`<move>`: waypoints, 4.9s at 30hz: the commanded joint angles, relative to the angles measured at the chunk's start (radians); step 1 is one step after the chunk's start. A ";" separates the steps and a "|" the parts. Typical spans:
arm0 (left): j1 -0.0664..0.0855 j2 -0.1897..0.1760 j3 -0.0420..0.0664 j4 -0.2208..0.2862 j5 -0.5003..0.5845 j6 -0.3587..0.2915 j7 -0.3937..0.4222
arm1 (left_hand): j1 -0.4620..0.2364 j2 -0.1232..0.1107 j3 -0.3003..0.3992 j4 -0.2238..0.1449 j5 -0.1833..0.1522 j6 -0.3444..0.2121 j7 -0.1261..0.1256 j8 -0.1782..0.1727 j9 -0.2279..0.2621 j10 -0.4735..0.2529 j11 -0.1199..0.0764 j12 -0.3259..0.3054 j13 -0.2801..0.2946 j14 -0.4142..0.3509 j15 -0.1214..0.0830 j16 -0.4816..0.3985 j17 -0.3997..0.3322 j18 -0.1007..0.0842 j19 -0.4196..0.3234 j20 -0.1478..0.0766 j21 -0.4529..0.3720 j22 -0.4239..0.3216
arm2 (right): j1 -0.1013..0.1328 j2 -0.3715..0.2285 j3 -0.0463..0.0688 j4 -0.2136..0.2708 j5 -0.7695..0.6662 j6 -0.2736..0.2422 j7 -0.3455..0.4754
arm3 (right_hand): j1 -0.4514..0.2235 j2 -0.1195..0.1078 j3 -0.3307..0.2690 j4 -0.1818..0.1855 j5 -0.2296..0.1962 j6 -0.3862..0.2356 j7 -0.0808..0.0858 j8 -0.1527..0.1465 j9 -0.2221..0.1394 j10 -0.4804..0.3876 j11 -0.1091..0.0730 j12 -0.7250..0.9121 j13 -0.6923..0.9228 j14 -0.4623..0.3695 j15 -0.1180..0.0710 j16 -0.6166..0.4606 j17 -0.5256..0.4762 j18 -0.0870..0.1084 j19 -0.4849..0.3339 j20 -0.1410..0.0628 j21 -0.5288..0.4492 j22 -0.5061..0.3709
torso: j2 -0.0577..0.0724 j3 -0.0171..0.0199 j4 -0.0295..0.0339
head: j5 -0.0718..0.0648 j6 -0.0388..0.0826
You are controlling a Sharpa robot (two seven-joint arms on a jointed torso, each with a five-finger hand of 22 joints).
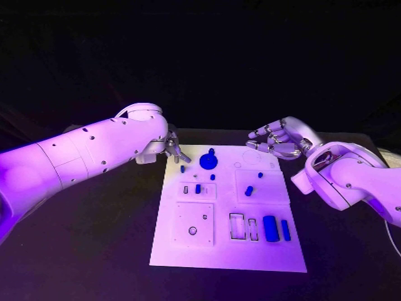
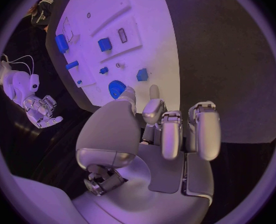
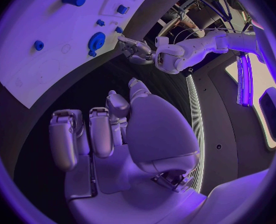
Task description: Assemble the parts on the task board
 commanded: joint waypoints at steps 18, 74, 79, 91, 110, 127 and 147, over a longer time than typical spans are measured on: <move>-0.003 0.015 -0.005 -0.018 0.024 0.040 0.017 | 0.047 0.009 0.067 -0.004 0.003 0.021 -0.005 0.014 0.003 0.013 -0.008 0.013 0.006 0.105 -0.004 0.003 0.263 0.003 0.030 -0.002 0.008 0.142 | -0.001 0.003 0.000 -0.001 -0.004 0.013 0.011 | 0.001 0.007 -0.005 0.001 -0.001 0.005 0.000 -0.001 0.001 -0.007 -0.001 -0.001 -0.001 0.058 0.002 -0.007 0.036 0.013 0.002 -0.003 -0.006 0.134 | 0.001 0.0000 -0.0010 | 0.002 -0.002; -0.010 0.024 -0.011 -0.028 0.065 0.051 0.018 | 0.238 0.009 0.282 -0.111 0.003 0.018 -0.022 0.015 0.028 0.017 -0.024 0.013 0.009 0.105 -0.017 0.003 0.263 0.002 0.034 -0.015 0.011 0.152 | -0.001 0.006 0.000 -0.001 -0.004 0.018 0.010 | 0.002 0.009 -0.006 0.001 0.000 0.005 0.000 -0.001 0.001 -0.007 -0.001 -0.001 -0.001 0.058 0.002 -0.007 0.037 0.013 0.002 -0.003 -0.006 0.134 | 0.000 0.0007 -0.0009 | 0.004 -0.011; -0.011 0.022 -0.011 -0.025 0.066 0.044 0.025 | 0.259 -0.008 0.357 -0.149 0.003 0.009 -0.015 0.022 0.044 0.022 -0.019 0.011 0.008 0.105 -0.012 0.003 0.263 0.000 0.037 -0.014 0.015 0.158 | -0.001 0.007 0.000 -0.001 -0.004 0.019 0.010 | 0.002 0.009 -0.006 0.001 0.000 0.005 0.000 -0.001 0.001 -0.007 -0.001 -0.001 -0.001 0.058 0.002 -0.007 0.037 0.013 0.002 -0.003 -0.006 0.134 | 0.000 0.0012 0.0000 | 0.004 -0.011; -0.015 -0.028 -0.011 0.063 0.123 -0.095 0.050 | 0.225 -0.048 0.448 -0.171 0.002 0.005 -0.015 0.041 0.076 0.037 -0.019 0.022 0.019 0.105 -0.011 0.003 0.263 -0.001 0.039 -0.011 0.017 0.162 | -0.001 0.008 0.000 -0.002 -0.003 0.019 0.011 | 0.002 0.010 -0.007 0.001 0.000 0.006 -0.001 0.000 0.001 -0.006 -0.001 0.001 0.000 0.058 0.002 -0.006 0.038 0.013 0.003 -0.003 -0.006 0.135 | 0.000 0.0017 -0.0001 | 0.006 -0.011; -0.076 -0.214 -0.014 0.369 0.109 -0.270 0.053 | 0.210 -0.081 0.506 -0.185 0.002 0.009 -0.018 0.049 0.092 0.050 -0.022 0.029 0.026 0.105 -0.014 0.003 0.263 -0.004 0.048 -0.014 0.028 0.176 | -0.001 0.008 -0.001 -0.007 0.000 0.021 0.010 | 0.002 0.011 -0.007 0.001 0.000 0.006 -0.001 0.000 0.001 -0.006 -0.001 0.002 0.000 0.058 0.002 -0.006 0.037 0.013 0.002 -0.003 -0.006 0.134 | -0.005 0.0013 0.0077 | 0.009 -0.019; -0.104 -0.245 -0.029 0.414 0.027 -0.250 0.050 | 0.204 -0.093 0.527 -0.189 0.002 0.011 -0.019 0.049 0.096 0.053 -0.023 0.030 0.027 0.105 -0.014 0.003 0.263 -0.005 0.049 -0.015 0.029 0.178 | -0.002 0.009 -0.003 -0.010 0.000 0.021 0.012 | 0.002 0.011 -0.007 0.001 0.000 0.006 -0.001 0.000 0.001 -0.006 -0.001 0.002 0.000 0.058 0.002 -0.006 0.037 0.013 0.002 -0.003 -0.006 0.134 | -0.003 0.0009 0.0069 | 0.011 -0.022; -0.111 -0.233 -0.030 0.414 0.023 -0.226 0.044 | 0.202 -0.097 0.534 -0.190 0.002 0.012 -0.019 0.050 0.097 0.054 -0.023 0.030 0.027 0.105 -0.014 0.003 0.263 -0.005 0.049 -0.015 0.029 0.178 | -0.002 0.008 -0.003 -0.008 0.000 0.021 0.013 | 0.002 0.011 -0.007 0.001 0.000 0.006 -0.001 0.000 0.001 -0.006 -0.001 0.002 0.000 0.058 0.002 -0.006 0.037 0.013 0.002 -0.003 -0.006 0.134 | -0.005 0.0023 0.0074 | 0.010 -0.026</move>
